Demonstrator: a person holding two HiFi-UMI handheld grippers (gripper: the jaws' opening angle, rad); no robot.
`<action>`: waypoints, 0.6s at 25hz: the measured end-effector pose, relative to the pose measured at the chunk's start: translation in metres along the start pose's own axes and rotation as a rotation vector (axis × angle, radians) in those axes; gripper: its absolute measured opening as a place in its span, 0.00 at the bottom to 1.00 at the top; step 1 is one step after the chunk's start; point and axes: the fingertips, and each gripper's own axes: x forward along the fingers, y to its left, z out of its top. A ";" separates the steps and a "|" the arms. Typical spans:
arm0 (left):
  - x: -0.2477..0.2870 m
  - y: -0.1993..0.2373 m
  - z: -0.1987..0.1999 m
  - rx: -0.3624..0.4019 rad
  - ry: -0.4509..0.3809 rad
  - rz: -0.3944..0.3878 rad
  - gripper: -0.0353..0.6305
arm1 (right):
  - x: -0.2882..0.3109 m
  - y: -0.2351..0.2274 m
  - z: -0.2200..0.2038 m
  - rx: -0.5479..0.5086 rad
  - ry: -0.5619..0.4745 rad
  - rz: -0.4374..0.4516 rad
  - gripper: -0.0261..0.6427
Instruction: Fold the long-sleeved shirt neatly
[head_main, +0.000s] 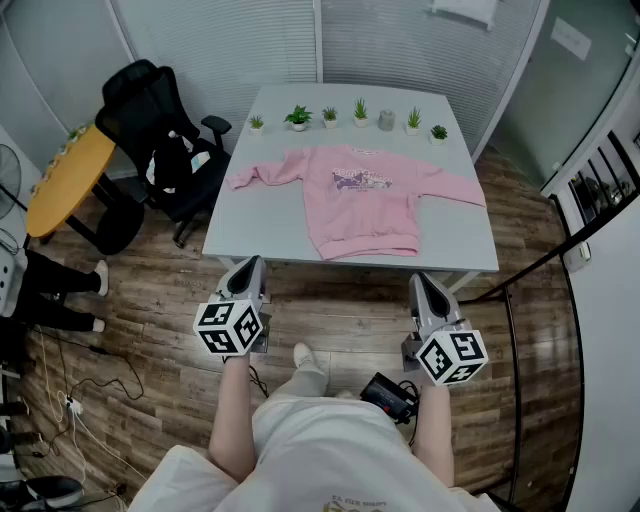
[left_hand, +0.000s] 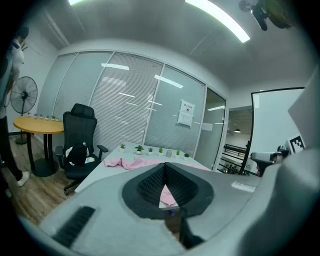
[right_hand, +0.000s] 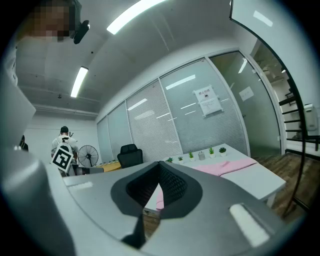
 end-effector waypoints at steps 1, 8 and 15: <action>-0.001 0.000 -0.001 0.008 0.007 0.002 0.06 | 0.001 0.003 -0.001 -0.002 0.005 0.011 0.06; -0.008 -0.007 -0.007 0.027 0.035 0.005 0.06 | 0.000 0.014 -0.004 -0.020 0.026 0.051 0.06; -0.014 -0.003 -0.013 -0.008 0.063 0.014 0.07 | 0.004 0.016 -0.010 -0.023 0.049 0.067 0.06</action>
